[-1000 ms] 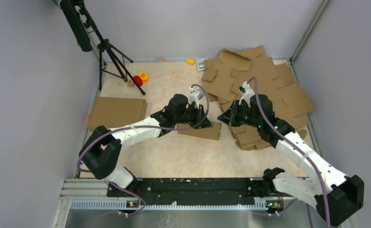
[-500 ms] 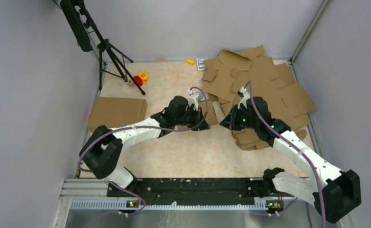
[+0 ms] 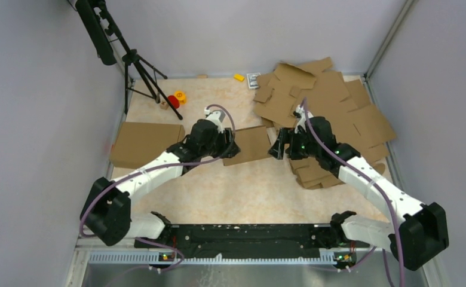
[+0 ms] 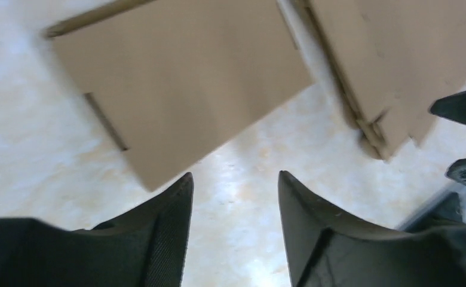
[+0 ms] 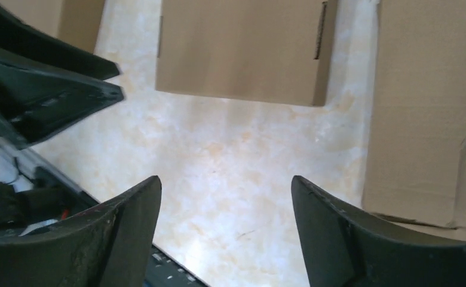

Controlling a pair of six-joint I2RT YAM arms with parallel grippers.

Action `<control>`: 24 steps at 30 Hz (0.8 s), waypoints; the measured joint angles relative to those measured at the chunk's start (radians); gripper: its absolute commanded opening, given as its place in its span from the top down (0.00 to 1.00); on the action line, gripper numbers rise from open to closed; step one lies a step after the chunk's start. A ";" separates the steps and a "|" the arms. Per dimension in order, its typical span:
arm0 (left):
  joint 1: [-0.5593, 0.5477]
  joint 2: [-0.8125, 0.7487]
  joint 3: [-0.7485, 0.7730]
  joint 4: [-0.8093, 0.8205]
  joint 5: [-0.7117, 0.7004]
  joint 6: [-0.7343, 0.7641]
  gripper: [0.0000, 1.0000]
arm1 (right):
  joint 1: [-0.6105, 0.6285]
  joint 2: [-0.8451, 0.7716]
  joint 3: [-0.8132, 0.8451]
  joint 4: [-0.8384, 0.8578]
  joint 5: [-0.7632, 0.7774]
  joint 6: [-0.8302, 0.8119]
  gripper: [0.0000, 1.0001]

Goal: Fold the paper box
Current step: Close the paper box at the center of the board, then adjust the paper box at the center of the board.

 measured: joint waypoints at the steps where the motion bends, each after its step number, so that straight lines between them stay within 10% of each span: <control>1: 0.006 -0.018 -0.007 -0.021 -0.045 -0.001 0.34 | 0.000 0.019 0.000 0.003 0.007 -0.007 0.18; 5: 0.059 -0.032 -0.029 -0.061 -0.126 -0.014 0.24 | 0.000 0.112 0.008 0.028 0.054 -0.003 0.16; 7: 0.117 -0.014 -0.030 -0.070 -0.139 -0.023 0.02 | 0.000 0.190 0.034 0.042 0.084 0.018 0.09; 14: 0.220 0.122 0.041 -0.089 -0.232 -0.005 0.05 | -0.015 0.438 0.134 0.095 0.122 0.066 0.13; 17: 0.230 0.239 0.157 -0.088 -0.229 0.073 0.22 | -0.015 0.459 0.130 0.106 0.105 0.065 0.25; 24: 0.282 0.481 0.441 -0.090 -0.106 0.231 0.97 | 0.008 0.381 -0.008 0.163 0.058 0.093 0.36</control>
